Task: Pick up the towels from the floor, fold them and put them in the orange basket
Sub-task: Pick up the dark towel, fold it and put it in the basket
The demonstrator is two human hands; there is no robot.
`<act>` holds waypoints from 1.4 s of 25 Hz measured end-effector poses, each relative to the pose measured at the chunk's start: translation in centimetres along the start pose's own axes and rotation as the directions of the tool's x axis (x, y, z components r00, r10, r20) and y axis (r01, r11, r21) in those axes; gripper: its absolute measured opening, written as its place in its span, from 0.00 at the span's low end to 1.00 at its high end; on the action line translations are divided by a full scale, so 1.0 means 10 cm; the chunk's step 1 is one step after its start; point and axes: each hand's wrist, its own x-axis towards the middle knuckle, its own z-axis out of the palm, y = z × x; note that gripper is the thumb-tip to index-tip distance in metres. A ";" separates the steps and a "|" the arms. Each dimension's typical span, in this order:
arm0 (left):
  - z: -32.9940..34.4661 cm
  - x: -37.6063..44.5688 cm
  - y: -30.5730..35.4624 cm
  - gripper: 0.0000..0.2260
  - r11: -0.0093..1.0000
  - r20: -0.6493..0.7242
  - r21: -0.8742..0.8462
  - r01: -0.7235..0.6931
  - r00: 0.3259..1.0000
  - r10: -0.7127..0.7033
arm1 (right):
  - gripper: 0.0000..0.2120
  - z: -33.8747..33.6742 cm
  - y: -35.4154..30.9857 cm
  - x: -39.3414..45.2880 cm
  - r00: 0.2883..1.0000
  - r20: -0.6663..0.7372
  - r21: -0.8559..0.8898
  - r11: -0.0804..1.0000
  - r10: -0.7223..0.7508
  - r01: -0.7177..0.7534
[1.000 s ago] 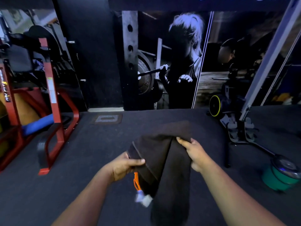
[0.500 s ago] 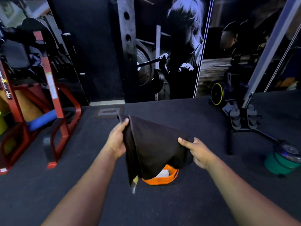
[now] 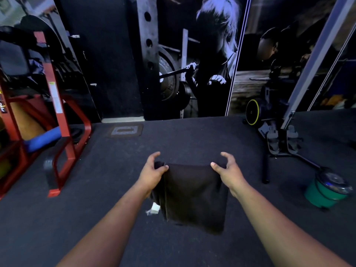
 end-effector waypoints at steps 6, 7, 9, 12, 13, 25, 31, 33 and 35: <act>0.21 0.05 -0.09 0.42 0.816 0.286 0.549 -0.182 0.958 0.021 | 0.36 -0.28 0.29 0.25 0.935 0.355 -0.557 0.799 -0.020 0.229; 0.29 0.05 -0.08 0.34 0.724 0.248 0.654 -0.217 0.966 0.065 | 0.33 -0.28 0.31 0.29 0.939 0.342 -0.653 0.708 -0.042 0.269; 0.40 0.02 -0.04 0.20 0.560 0.135 0.805 -0.197 0.979 0.150 | 0.26 -0.28 0.32 0.32 0.941 0.320 -0.774 0.544 -0.107 0.325; 0.57 0.03 -0.11 0.18 0.318 0.101 0.935 -0.155 0.978 0.180 | 0.20 -0.31 0.40 0.37 0.928 0.325 -0.896 0.255 -0.184 0.364; 0.62 0.07 -0.16 0.19 0.250 0.134 0.952 -0.178 0.974 0.184 | 0.20 -0.31 0.44 0.41 0.918 0.347 -0.908 0.176 -0.193 0.380; 0.61 1.33 -0.92 0.14 0.259 0.368 0.908 -0.330 0.923 -0.114 | 0.13 0.28 1.02 1.55 0.819 0.541 -0.841 0.161 0.192 0.517; 0.59 2.77 -1.63 0.11 0.318 0.480 0.861 -0.397 0.841 -0.249 | 0.18 0.93 1.58 2.74 0.832 0.398 -0.899 0.346 0.386 0.269; 0.62 3.15 -1.79 0.11 0.324 0.507 0.850 -0.415 0.810 -0.294 | 0.20 1.11 1.72 3.07 0.833 0.362 -0.908 0.360 0.419 0.214; 0.67 3.59 -2.09 0.11 0.331 0.529 0.840 -0.430 0.783 -0.327 | 0.20 1.31 1.97 3.44 0.807 0.382 -0.905 0.360 0.450 0.228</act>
